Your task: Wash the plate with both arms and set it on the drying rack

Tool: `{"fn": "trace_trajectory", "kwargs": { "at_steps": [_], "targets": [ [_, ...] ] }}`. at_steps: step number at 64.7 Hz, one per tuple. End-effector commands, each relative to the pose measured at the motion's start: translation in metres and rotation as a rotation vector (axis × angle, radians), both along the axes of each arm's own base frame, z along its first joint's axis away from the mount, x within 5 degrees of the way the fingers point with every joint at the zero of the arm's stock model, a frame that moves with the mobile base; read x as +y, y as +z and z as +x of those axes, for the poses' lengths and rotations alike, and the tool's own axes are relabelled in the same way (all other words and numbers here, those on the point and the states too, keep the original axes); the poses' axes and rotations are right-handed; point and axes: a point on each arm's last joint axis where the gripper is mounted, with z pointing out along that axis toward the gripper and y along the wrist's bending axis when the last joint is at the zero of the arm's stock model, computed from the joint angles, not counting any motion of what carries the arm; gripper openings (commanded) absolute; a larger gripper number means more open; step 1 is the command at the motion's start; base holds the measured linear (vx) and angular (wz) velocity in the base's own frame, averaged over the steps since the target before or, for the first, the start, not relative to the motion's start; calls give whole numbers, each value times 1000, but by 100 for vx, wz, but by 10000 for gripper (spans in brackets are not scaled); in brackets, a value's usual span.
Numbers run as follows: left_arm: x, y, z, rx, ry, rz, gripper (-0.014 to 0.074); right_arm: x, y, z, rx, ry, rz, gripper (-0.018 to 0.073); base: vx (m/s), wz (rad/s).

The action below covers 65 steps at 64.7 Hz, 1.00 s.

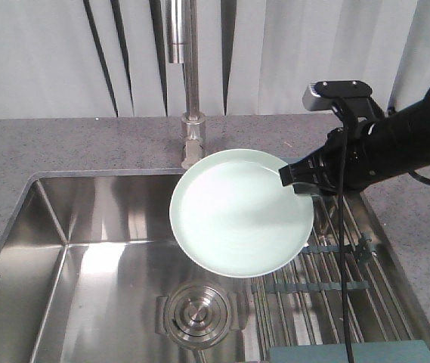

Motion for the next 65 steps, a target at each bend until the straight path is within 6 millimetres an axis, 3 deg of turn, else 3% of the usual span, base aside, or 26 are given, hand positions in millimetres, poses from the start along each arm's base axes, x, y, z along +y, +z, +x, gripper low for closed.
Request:
{"fn": "trace_trajectory", "kwargs": {
  "at_steps": [1, 12, 38, 65],
  "targets": [
    [-2, 13, 4, -85, -10, -19, 586, 0, 21, -13, -101, -14, 49, -1, 0, 0],
    [-2, 13, 4, -85, -10, -19, 586, 12, 17, -28, -80, 15, 60, -1, 0, 0],
    [-2, 13, 4, -85, -10, -19, 586, 56, 16, -41, -74, 80, 123, -1, 0, 0],
    [-2, 13, 4, -85, -10, -19, 586, 92, 20, -1, -65, 151, 111, -1, 0, 0]
  ]
}}
